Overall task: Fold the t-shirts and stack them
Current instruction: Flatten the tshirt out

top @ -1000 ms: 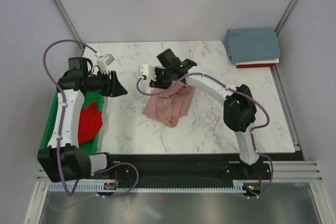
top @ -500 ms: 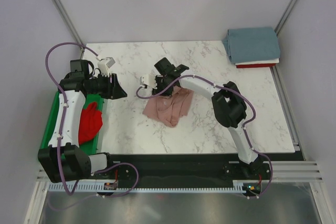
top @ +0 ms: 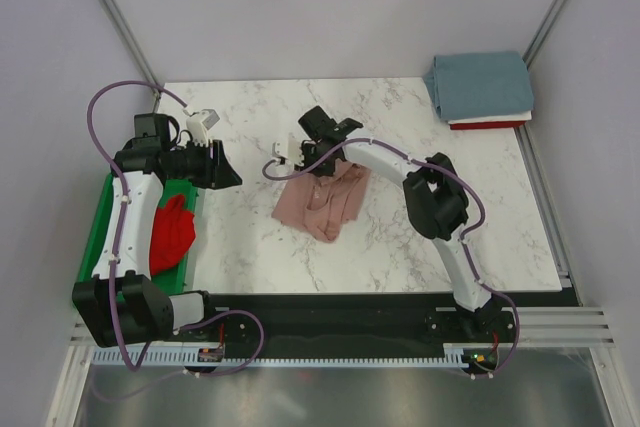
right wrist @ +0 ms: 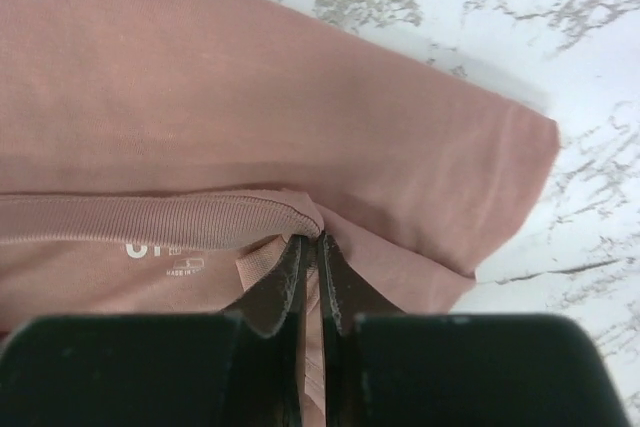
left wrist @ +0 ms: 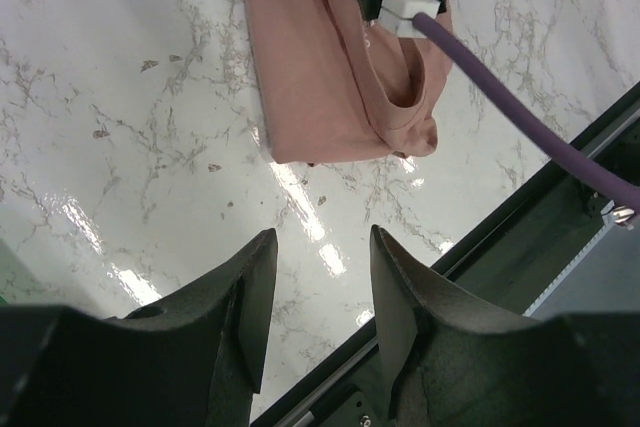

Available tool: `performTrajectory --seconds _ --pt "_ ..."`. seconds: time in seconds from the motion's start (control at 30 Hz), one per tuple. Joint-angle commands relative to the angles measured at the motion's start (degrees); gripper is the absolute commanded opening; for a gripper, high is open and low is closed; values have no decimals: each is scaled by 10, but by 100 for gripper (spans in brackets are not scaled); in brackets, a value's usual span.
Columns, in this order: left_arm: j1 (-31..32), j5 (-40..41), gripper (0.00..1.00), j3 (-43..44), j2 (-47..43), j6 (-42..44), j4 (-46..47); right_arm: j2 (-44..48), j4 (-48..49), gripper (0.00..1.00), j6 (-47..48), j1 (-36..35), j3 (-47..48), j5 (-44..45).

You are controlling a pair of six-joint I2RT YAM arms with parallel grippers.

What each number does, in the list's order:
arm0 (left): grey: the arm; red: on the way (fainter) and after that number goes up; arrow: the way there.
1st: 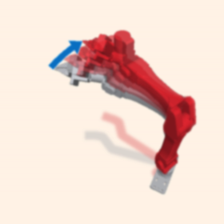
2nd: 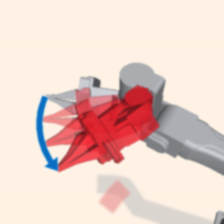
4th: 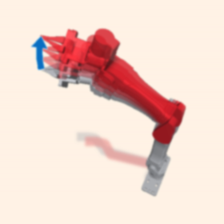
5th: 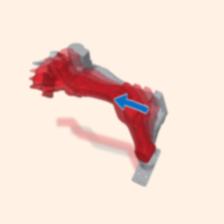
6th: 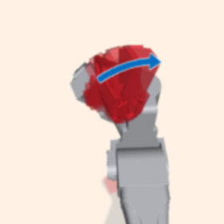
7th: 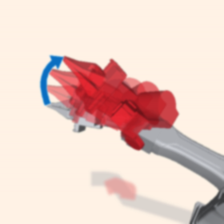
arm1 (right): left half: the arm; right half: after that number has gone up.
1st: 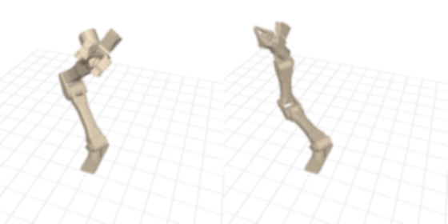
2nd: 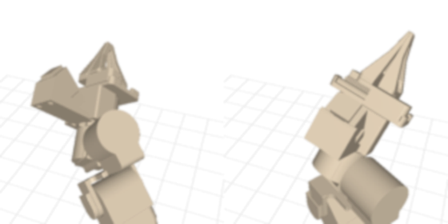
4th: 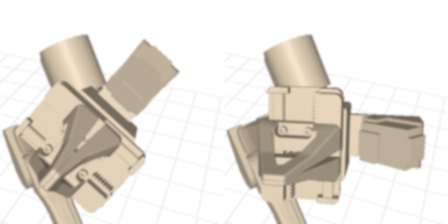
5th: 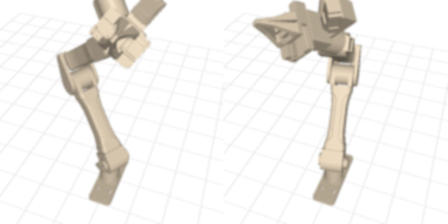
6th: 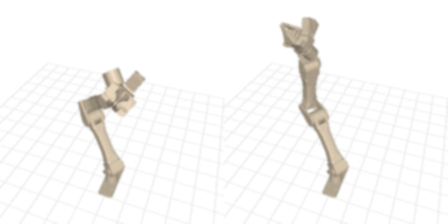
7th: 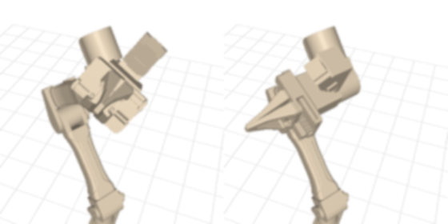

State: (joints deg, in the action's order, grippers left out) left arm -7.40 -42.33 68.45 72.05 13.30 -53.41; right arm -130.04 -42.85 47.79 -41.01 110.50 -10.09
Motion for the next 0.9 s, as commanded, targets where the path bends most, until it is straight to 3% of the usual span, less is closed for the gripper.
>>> performTrajectory --seconds 0.0,0.23,0.43,0.7,0.87 --pt "-3 -8 50 4 -8 -15 23 78 -2 9 -3 2 42 8" --pt "-2 50 49 20 1 -21 49 209 15 2 -25 -9 151 4" --pt "-2 87 49 20 2 3 74 304 101 0 -53 -15 212 30" --pt "-2 56 49 30 -16 2 76 322 210 0 -23 -10 267 125" --pt "10 44 50 35 -33 17 69 332 221 0 27 3 206 154"
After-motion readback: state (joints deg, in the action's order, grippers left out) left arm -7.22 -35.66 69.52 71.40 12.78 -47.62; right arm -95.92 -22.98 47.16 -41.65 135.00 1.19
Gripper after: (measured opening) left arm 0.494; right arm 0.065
